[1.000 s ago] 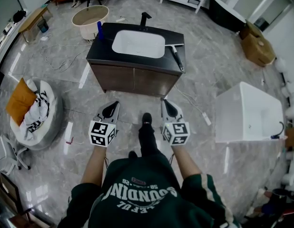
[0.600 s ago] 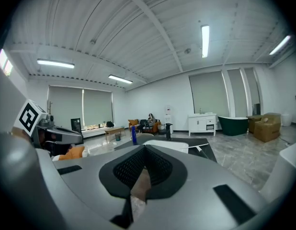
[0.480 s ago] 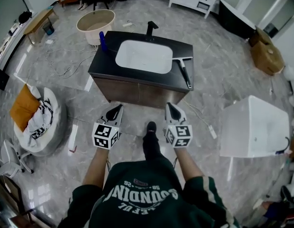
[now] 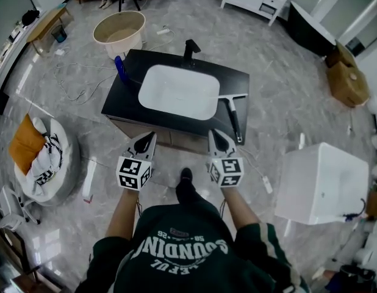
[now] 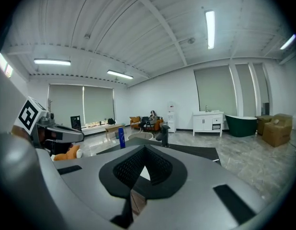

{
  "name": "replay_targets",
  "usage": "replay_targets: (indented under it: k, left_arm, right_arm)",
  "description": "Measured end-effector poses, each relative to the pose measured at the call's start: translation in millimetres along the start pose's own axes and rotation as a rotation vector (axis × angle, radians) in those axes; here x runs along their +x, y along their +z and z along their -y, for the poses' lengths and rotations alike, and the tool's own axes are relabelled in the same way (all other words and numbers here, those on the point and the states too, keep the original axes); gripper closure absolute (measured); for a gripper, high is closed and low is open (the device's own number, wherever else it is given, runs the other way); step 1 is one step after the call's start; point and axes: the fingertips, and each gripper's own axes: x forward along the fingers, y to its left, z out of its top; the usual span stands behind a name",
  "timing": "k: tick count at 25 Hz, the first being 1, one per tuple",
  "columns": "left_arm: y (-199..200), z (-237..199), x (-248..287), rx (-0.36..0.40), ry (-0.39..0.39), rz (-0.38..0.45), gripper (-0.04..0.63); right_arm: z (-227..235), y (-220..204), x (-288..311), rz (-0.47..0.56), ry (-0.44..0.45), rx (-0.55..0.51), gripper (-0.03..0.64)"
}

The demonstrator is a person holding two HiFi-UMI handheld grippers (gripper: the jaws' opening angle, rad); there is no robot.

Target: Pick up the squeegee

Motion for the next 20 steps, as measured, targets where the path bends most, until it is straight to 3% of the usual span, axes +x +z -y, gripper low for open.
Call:
replay_targets:
  k: [9,20]
  left_arm:
    - [48,-27,96,0.013,0.019,0.003,0.594]
    - [79,-37,159,0.047,-0.080,0.014,0.594]
  right_arm:
    - [62,40,80,0.017,0.024,-0.038,0.615]
    - [79,64,114,0.033,0.003,-0.038,0.615]
